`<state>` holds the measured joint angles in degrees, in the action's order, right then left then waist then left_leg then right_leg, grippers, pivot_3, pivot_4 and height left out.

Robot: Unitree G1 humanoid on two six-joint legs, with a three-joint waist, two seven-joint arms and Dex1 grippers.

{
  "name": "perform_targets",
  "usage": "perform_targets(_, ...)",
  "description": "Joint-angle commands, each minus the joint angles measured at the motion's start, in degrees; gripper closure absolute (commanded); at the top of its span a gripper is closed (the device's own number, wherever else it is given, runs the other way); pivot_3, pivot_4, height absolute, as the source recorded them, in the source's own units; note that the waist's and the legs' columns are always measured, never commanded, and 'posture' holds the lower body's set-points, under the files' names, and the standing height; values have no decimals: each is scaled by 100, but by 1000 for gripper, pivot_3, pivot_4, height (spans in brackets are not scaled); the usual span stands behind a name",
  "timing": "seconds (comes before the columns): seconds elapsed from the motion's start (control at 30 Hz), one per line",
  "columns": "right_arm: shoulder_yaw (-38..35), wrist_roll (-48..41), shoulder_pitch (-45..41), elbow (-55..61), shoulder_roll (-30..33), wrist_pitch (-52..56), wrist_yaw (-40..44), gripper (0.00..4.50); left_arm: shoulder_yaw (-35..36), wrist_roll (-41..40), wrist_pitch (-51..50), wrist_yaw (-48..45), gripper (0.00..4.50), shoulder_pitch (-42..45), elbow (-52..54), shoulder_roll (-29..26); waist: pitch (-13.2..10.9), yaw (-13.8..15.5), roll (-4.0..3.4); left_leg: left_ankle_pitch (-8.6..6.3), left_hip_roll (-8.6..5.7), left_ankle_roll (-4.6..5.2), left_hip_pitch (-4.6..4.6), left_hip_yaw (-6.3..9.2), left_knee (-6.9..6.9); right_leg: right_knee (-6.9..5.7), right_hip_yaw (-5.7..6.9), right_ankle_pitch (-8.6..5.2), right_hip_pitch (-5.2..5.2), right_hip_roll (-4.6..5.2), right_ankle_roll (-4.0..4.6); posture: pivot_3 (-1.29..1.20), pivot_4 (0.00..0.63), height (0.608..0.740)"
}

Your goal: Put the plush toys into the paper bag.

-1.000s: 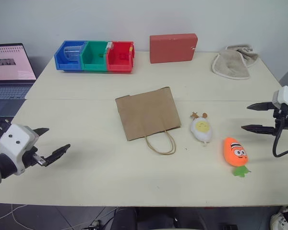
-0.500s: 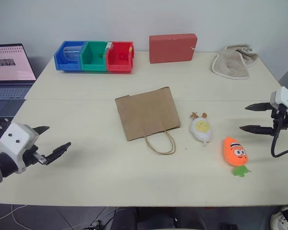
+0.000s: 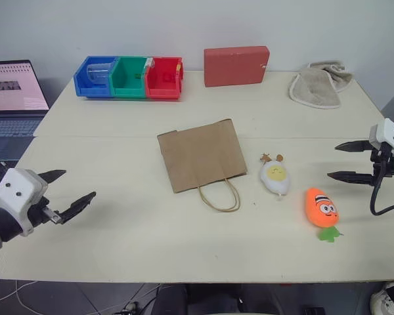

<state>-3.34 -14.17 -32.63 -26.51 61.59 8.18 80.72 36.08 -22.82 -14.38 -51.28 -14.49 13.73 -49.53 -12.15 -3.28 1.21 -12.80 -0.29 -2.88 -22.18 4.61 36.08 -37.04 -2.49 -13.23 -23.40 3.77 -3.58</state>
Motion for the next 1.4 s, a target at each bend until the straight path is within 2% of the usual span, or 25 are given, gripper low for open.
perform_targets(0.03,-224,-132,-62,368,44,54,-56,0,-90,94,254,79,36,161,305,8,0,2,0,0,0,0,1,1,0,-1,0,0,0,0,-1,0,150,740)
perform_targets(0.13,-286,-298,62,791,46,216,-64,0,-474,73,172,50,36,219,652,27,0,7,0,0,0,0,2,1,0,-1,-1,4,1,-1,-6,0,150,740)
perform_targets(0.23,-405,-547,338,1507,88,543,-66,0,-1153,-18,-64,-32,36,301,1222,11,0,15,1,0,-1,0,2,-1,0,1,-6,11,4,0,-19,0,150,740)
perform_targets(0.37,-627,-970,800,2673,146,1144,-142,0,-2291,117,-274,-161,36,656,1717,-44,1,47,0,0,0,0,2,2,1,0,-5,27,4,-4,-48,0,150,740)
perform_targets(0.47,-820,-1353,1262,3719,122,1678,-340,0,-3241,412,-294,-137,36,1301,1690,160,3,91,-1,0,0,0,2,2,4,0,-7,29,6,-6,-51,0,150,740)
perform_targets(0.6,-1128,-1834,1965,4783,76,2291,-644,0,-4046,546,-104,-327,36,2046,1210,607,6,133,4,0,4,0,-1,2,7,6,-8,32,8,-11,-56,0,150,740)
perform_targets(0.83,-1265,-2065,2616,5557,-58,2578,-1087,0,-5116,1113,392,-593,36,3058,204,1321,10,162,7,0,4,0,-11,7,20,10,-10,33,10,-17,-56,0,150,740)
perform_targets(0.93,-1362,-2174,2824,5780,-114,2693,-1243,0,-5388,1343,684,-600,36,3410,-306,1649,10,168,8,0,4,0,-18,10,26,11,-10,34,10,-18,-59,0,150,740)
perform_targets(1.17,-1510,-2371,3136,6066,-162,2839,-1481,0,-5680,1601,1165,-777,36,3765,-1094,2041,10,163,8,0,4,1,-21,16,29,10,-9,38,10,-22,-65,0,150,740)
perform_targets(1.27,-1565,-2464,3290,6206,-188,2876,-1566,0,-5773,1748,1407,-785,646,3940,-1424,2240,11,180,10,0,3,1,-29,21,35,12,-8,39,10,-22,-66,0,150,740)
perform_targets(1.4,-1627,-2576,3444,6342,-205,2947,-1647,0,-5787,1648,1415,-1027,1909,4027,-1557,2354,11,176,10,0,0,2,-34,23,44,13,-9,44,10,-22,-75,0,150,740)
